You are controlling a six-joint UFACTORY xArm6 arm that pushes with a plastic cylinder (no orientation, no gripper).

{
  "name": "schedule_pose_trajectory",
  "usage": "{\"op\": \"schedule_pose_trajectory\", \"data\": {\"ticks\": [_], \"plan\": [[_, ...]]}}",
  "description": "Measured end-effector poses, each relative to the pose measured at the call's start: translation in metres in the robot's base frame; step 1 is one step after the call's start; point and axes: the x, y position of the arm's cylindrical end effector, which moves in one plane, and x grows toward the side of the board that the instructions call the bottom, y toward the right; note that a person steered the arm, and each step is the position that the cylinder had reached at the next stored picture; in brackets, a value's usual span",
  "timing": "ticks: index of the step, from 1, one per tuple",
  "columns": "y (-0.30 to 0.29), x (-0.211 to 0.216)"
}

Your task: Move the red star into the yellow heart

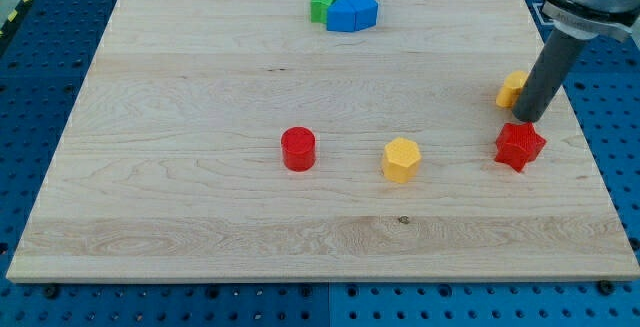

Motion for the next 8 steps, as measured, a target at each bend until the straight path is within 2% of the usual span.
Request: {"op": "schedule_pose_trajectory", "data": {"ticks": [1, 2, 3, 4, 5, 7, 8], "plan": [[0.002, -0.009], [-0.023, -0.009], [-0.077, 0.001], [-0.100, 0.042], [-0.082, 0.068], [0.041, 0.058], [0.041, 0.079]]}}
